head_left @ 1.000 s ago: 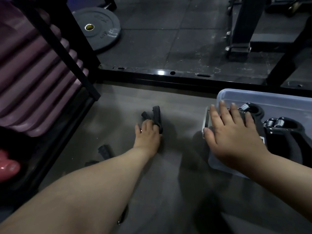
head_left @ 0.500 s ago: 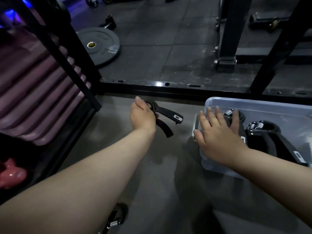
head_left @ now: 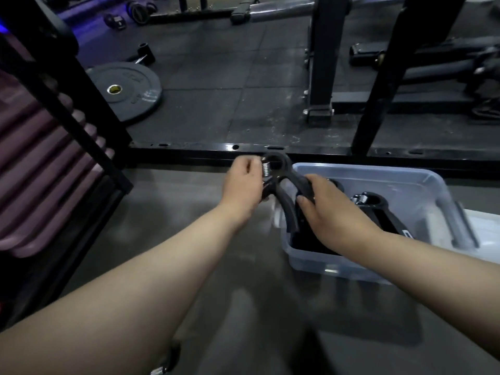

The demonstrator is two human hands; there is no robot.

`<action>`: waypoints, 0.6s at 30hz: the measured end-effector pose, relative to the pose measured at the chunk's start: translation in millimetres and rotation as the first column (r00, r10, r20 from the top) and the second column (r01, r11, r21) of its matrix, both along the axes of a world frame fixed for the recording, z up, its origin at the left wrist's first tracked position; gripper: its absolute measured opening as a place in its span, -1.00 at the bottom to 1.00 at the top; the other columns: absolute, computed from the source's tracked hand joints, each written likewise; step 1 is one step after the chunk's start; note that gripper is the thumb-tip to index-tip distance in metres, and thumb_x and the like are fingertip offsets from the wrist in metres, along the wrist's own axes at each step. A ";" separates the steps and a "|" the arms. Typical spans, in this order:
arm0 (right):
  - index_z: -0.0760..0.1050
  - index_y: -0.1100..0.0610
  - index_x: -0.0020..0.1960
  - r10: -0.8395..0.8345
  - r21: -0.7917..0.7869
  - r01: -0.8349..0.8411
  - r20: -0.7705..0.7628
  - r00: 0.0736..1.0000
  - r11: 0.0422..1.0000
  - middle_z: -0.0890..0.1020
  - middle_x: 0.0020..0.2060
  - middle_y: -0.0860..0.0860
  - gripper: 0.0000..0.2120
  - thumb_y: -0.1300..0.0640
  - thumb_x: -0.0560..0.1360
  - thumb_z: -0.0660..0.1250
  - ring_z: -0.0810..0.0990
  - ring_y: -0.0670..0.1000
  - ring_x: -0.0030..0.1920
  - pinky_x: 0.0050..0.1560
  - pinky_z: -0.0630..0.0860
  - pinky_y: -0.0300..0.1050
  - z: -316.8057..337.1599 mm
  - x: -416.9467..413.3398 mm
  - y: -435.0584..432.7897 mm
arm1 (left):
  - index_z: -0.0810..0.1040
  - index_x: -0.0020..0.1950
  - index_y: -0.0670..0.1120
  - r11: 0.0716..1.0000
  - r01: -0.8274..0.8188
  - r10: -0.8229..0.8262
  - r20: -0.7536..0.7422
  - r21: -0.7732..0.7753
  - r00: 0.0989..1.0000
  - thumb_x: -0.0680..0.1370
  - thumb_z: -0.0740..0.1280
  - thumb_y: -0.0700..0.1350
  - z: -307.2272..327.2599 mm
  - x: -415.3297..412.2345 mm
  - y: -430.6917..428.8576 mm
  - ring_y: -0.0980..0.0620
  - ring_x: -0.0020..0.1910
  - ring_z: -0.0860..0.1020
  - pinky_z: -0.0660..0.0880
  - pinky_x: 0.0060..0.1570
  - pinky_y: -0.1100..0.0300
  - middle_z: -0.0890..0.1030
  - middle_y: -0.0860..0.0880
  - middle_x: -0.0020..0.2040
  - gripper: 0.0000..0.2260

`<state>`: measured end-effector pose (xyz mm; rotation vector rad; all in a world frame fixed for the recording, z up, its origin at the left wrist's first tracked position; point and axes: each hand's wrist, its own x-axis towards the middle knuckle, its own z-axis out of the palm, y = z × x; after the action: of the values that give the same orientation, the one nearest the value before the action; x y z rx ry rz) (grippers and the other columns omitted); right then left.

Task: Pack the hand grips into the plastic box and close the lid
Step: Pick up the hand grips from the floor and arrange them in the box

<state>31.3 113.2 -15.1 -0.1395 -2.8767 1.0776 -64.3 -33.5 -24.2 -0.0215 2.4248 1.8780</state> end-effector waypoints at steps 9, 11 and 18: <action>0.36 0.25 0.08 -0.521 -0.059 0.531 0.131 0.844 0.845 0.48 -0.18 0.09 -0.77 0.07 0.63 0.11 0.43 0.09 -0.23 -0.19 0.28 -0.07 -12.7 20.1 97.5 | 0.21 0.53 -0.11 0.783 0.306 -0.367 -0.005 -0.542 0.930 0.65 0.00 -0.16 -39.3 39.6 52.7 -0.07 0.49 0.22 0.15 0.48 -0.01 0.27 -0.06 0.50 -0.57; 0.36 0.23 0.06 -0.507 -0.006 0.516 0.174 0.844 0.857 0.48 -0.24 0.06 -0.77 0.05 0.63 0.10 0.44 0.04 -0.29 -0.25 0.29 -0.05 -17.3 26.2 107.8 | 0.18 0.55 -0.10 0.763 0.294 -0.374 -0.021 -0.576 0.927 0.64 0.00 -0.18 -51.5 41.7 54.8 -0.09 0.53 0.15 0.13 0.49 -0.06 0.20 -0.06 0.54 -0.55; 0.37 0.20 0.05 -0.440 0.152 0.414 0.351 0.826 0.898 0.52 -0.22 0.10 -0.72 -0.02 0.62 0.08 0.46 0.10 -0.23 -0.20 0.35 -0.04 -38.7 39.9 114.2 | 0.25 0.54 -0.08 0.811 0.242 -0.346 -0.103 -0.533 0.933 0.67 0.00 -0.14 -62.3 51.0 49.5 -0.01 0.58 0.06 0.08 0.53 -0.02 0.14 0.02 0.60 -0.59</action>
<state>71.2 227.4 -53.8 -1.0461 -2.9605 0.9392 -13.4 16.0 -86.5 0.5053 2.7848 1.1097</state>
